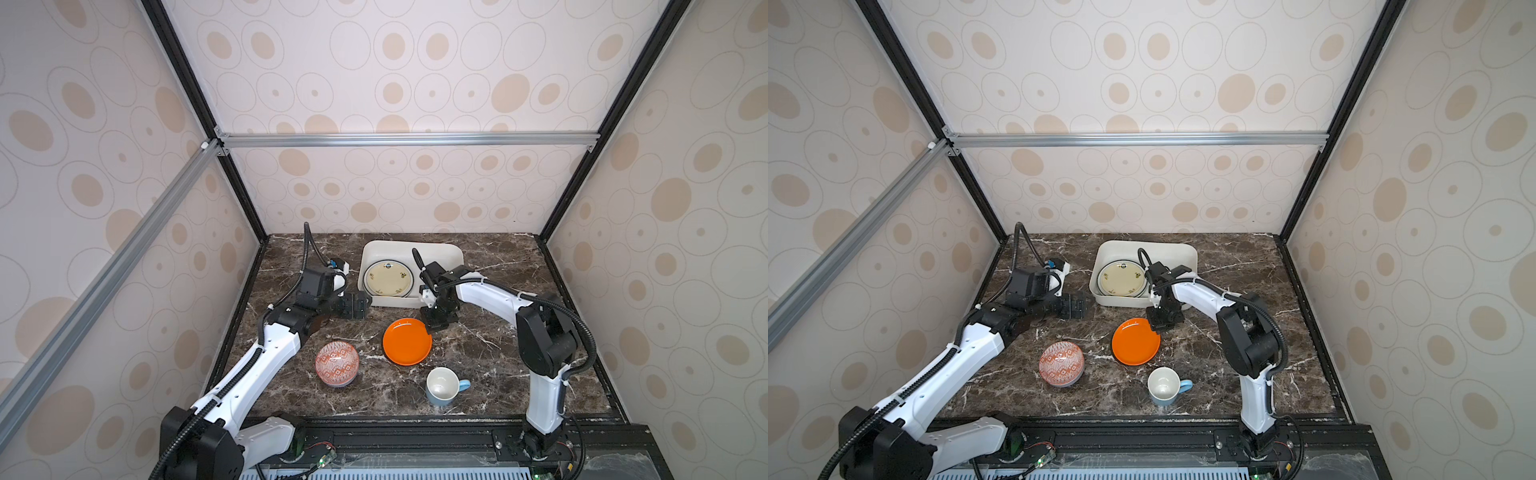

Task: Place the mixed dishes into the plastic bin
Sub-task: 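Grip the orange plate rim with the right gripper while the left steadies it, then tilt the orange plate up on edge and lift it with the right gripper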

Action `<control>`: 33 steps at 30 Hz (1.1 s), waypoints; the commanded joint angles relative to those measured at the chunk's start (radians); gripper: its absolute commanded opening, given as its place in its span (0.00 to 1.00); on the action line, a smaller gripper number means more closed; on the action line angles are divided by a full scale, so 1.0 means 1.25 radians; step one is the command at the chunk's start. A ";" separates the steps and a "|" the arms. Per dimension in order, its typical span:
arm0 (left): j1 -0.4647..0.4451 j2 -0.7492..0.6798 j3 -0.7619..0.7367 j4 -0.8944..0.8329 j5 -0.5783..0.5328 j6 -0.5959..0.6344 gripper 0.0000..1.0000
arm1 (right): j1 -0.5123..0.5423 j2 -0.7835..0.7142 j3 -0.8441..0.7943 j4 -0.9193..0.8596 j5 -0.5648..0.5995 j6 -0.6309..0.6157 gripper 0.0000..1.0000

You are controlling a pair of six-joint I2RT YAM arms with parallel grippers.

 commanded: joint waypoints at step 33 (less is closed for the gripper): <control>0.050 0.103 0.151 -0.014 -0.044 0.085 0.99 | -0.048 -0.035 0.104 -0.078 -0.189 -0.032 0.00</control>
